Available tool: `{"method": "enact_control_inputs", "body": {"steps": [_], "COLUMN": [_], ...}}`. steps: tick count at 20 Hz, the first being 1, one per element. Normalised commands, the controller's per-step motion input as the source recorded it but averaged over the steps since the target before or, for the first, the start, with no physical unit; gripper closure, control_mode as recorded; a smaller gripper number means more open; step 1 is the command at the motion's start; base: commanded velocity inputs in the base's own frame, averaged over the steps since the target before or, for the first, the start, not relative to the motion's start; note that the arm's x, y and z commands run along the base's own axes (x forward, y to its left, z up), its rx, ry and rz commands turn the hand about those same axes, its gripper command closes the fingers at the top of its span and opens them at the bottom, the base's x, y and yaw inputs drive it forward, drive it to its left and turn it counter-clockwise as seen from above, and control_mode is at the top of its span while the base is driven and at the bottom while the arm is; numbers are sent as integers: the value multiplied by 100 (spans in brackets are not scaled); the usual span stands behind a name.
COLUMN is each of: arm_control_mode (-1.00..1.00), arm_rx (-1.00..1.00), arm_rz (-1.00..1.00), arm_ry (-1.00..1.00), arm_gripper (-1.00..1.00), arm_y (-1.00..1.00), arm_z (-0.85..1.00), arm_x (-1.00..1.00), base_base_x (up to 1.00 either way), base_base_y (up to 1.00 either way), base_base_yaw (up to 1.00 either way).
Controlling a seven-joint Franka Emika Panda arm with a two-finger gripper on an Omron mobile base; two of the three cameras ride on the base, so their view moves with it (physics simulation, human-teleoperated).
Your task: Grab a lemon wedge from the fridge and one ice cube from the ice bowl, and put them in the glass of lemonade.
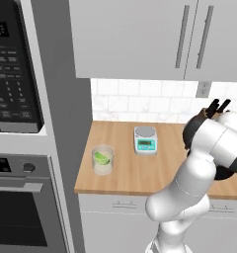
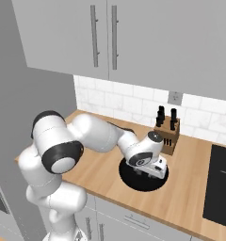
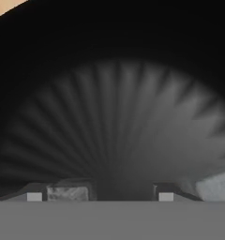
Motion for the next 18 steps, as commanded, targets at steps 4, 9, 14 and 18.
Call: {"method": "enact_control_inputs", "body": {"steps": [4,9,14,18], "arm_control_mode": [-100,-100,-100,-100], "arm_rx": [0,0,0,0], "arm_rz": [0,0,0,0], "arm_ry": [-1,0,1,1], "arm_gripper": [-100,-100,-100,-100], "arm_y": [10,21,1,0], "arm_z": [0,-3,-27,-19], "arm_x": [0,0,0,0], "base_base_x": [0,0,0,0], "base_base_y": [0,0,0,0], "base_base_yaw": [0,0,0,0]}}
